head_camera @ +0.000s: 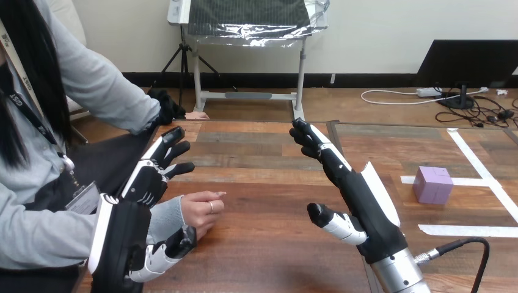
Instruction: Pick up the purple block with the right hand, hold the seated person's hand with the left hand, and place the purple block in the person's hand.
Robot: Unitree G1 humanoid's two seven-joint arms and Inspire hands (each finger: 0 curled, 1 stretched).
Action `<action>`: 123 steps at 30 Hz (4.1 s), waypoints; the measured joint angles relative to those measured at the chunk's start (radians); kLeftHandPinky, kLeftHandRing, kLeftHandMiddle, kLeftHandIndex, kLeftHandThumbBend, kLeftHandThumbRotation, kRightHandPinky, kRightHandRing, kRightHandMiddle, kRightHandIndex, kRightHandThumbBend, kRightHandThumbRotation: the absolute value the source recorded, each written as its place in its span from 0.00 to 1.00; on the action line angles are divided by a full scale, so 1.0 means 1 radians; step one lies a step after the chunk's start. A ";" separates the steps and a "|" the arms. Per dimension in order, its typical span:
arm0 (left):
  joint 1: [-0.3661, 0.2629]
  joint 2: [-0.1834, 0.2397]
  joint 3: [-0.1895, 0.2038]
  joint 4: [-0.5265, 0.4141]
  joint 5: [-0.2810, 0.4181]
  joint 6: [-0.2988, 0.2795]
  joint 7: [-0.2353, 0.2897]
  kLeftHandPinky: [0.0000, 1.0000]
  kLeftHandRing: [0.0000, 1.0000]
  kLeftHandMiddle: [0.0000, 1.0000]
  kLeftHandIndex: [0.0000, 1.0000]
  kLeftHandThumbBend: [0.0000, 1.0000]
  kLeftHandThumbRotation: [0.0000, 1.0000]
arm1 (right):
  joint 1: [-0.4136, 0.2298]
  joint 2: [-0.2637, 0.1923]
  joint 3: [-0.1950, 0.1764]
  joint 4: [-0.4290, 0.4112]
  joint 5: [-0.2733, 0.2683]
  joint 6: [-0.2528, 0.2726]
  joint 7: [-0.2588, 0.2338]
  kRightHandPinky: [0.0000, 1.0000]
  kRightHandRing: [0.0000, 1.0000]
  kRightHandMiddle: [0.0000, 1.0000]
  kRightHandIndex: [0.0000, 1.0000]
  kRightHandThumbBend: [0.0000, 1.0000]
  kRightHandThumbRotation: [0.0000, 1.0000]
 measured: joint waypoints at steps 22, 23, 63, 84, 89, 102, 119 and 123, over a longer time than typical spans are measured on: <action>0.000 -0.001 0.000 0.000 0.014 0.006 0.003 0.76 0.88 0.91 0.88 1.00 0.76 | 0.000 0.000 -0.001 0.000 -0.005 0.000 -0.008 0.87 0.90 0.91 0.94 0.97 0.96; 0.000 -0.001 0.000 0.000 0.014 0.006 0.003 0.76 0.88 0.91 0.88 1.00 0.76 | 0.000 0.000 -0.001 0.000 -0.005 -0.001 -0.008 0.87 0.90 0.91 0.94 0.97 0.96; 0.000 -0.004 0.003 0.000 0.047 0.007 0.029 0.76 0.87 0.91 0.88 1.00 0.78 | 0.000 -0.007 -0.009 0.017 -0.033 -0.014 -0.052 0.84 0.89 0.90 0.93 0.96 0.98; 0.000 -0.008 0.004 0.000 0.067 0.007 0.051 0.76 0.87 0.90 0.88 1.00 0.79 | -0.008 -0.055 -0.041 0.017 -0.110 0.023 -0.126 0.77 0.85 0.86 0.88 0.94 0.94; 0.000 -0.008 0.004 0.002 0.072 0.007 0.058 0.75 0.87 0.90 0.88 1.00 0.79 | -0.016 -0.082 -0.055 0.016 -0.118 0.045 -0.149 0.76 0.83 0.85 0.87 0.94 0.95; -0.001 -0.013 0.003 0.025 0.080 0.006 0.068 0.76 0.87 0.91 0.88 1.00 0.78 | -0.060 -0.139 -0.101 0.003 -0.120 0.091 -0.197 0.74 0.82 0.84 0.85 0.99 0.96; -0.001 -0.025 0.002 0.025 0.081 0.005 0.079 0.75 0.86 0.90 0.88 1.00 0.78 | -0.156 -0.213 -0.124 -0.050 -0.124 0.186 -0.213 0.75 0.84 0.84 0.86 0.97 0.89; -0.001 -0.026 0.002 0.025 0.081 0.005 0.084 0.75 0.86 0.90 0.88 1.00 0.78 | -0.180 -0.230 -0.127 -0.043 -0.120 0.206 -0.213 0.76 0.85 0.84 0.86 0.97 0.88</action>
